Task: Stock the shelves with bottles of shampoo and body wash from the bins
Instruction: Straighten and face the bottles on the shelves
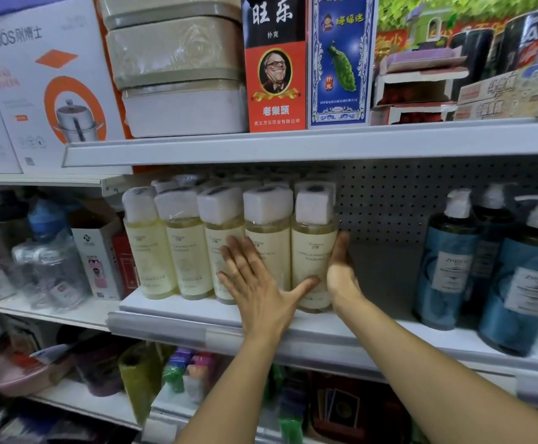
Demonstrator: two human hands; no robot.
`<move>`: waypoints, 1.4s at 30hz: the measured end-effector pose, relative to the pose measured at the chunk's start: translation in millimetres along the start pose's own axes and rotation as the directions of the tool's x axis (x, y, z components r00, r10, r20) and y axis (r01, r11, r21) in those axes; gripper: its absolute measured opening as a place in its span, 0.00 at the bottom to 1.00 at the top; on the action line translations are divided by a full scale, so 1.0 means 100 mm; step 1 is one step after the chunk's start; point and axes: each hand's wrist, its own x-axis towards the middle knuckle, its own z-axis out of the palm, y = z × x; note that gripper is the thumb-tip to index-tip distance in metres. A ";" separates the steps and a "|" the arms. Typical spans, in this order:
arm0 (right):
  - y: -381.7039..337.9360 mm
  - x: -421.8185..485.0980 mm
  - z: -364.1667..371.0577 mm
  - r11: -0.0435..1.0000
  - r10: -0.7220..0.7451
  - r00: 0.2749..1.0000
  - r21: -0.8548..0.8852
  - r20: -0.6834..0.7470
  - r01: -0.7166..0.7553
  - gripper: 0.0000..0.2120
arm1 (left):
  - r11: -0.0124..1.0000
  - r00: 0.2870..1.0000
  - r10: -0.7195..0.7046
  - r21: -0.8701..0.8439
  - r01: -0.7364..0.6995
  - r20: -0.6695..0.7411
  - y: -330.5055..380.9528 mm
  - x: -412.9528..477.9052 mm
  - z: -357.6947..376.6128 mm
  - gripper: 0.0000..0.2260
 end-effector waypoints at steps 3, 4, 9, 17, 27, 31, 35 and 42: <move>0.07 -0.13 -0.05 0.995 -0.064 0.991 -0.074 0.121 0.073 0.43 | 0.993 0.998 0.024 -0.116 -0.031 -0.062 -0.06 -0.03 0.00 0.49; 0.13 -0.14 -0.06 0.982 -0.144 0.977 -0.103 0.155 0.161 0.39 | 0.988 0.996 0.027 -0.148 -0.039 -0.087 -0.07 -0.04 0.01 0.44; 0.29 -0.12 -0.05 0.897 -0.376 0.913 -0.185 0.155 0.401 0.39 | 0.965 0.990 0.007 -0.259 -0.045 -0.144 -0.10 -0.05 0.03 0.34; 0.20 -0.16 -0.06 0.867 -0.406 0.901 -0.247 0.154 0.433 0.33 | 0.969 0.969 -0.035 -0.245 -0.028 -0.247 -0.12 0.00 0.07 0.31; 0.38 -0.47 0.23 0.594 -0.665 0.747 -0.601 0.008 0.535 0.43 | 0.967 0.988 0.087 -0.229 -0.114 -0.125 -0.59 -0.12 -0.31 0.38; 0.50 -0.53 0.64 0.157 -0.828 0.464 -0.664 0.315 0.731 0.44 | 0.963 0.989 0.014 -0.263 -0.053 -0.148 -1.20 0.07 -0.60 0.40; 0.53 -0.59 1.12 0.122 -0.815 0.459 -0.670 0.354 0.732 0.41 | 0.946 0.988 -0.116 -0.315 0.080 -0.098 -1.70 0.40 -0.88 0.43; 0.48 -0.49 1.49 0.161 -0.769 0.587 -0.812 0.253 0.560 0.45 | 0.829 0.979 -0.012 -0.545 0.123 0.202 -2.24 0.87 -1.00 0.45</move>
